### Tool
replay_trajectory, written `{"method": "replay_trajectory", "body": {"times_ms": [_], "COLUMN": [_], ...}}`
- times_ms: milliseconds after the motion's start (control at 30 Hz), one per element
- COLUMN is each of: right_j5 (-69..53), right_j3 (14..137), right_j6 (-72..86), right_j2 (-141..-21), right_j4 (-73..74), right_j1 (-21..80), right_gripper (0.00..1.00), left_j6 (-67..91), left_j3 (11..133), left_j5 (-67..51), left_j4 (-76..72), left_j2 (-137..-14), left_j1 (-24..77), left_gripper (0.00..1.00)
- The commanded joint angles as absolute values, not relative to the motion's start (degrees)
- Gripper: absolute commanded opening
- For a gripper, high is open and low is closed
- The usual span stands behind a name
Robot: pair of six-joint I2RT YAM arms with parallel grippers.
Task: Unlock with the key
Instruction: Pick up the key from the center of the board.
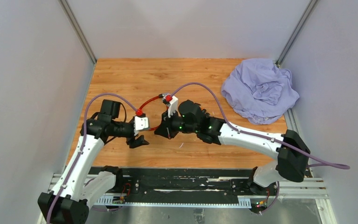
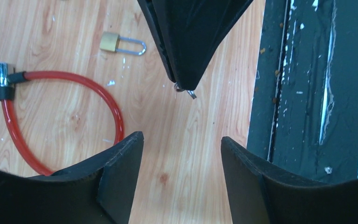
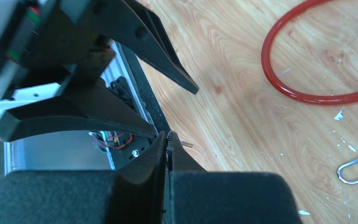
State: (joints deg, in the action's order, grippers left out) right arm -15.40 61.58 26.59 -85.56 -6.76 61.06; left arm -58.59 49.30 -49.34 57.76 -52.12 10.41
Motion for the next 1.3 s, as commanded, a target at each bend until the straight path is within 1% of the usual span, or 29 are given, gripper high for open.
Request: {"method": "replay_trajectory", "body": {"times_ms": [0,233,533,633,867,1067,1167,1267], "right_j5": [-14.07,-12.83,-11.81,-11.53,-10.85,-10.06,-10.12,-10.32], "right_j3": [64.00,64.98,64.42,64.40,64.10,63.63,63.28,63.03], "right_j6": [28.61,30.17,31.43,31.49,31.47,31.22,31.31,31.51], "right_j2": [-82.20,-80.69,-78.67,-78.26,-77.33,-76.49,-76.05,-75.89], "right_j4": [-5.56,-5.60,-6.38,-6.46,-6.25,-5.90,-5.88,-6.02], "right_j1": [61.23,62.00,62.56,62.66,62.67,62.62,62.67,62.75], "right_gripper": [0.01,0.01,0.00,0.01,0.01,0.01,0.01,0.01], "left_j6": [-52.14,-40.05,-34.55,-34.20,-34.28,-34.75,-34.80,-35.21], "left_j3": [49.11,48.94,47.29,47.40,47.89,47.49,47.62,48.04], "left_j5": [-54.62,-53.42,-50.94,-50.65,-49.79,-48.75,-48.42,-48.26], "left_j4": [52.65,42.83,37.66,37.53,37.46,37.52,37.47,37.44], "left_j2": [-49.32,-47.35,-46.14,-46.24,-45.54,-44.03,-43.91,-43.89], "left_j1": [12.48,16.41,18.96,19.49,19.60,19.60,19.56,19.60], "left_gripper": [0.64,0.57,0.44,0.37,0.27,0.15,0.12,0.07]}}
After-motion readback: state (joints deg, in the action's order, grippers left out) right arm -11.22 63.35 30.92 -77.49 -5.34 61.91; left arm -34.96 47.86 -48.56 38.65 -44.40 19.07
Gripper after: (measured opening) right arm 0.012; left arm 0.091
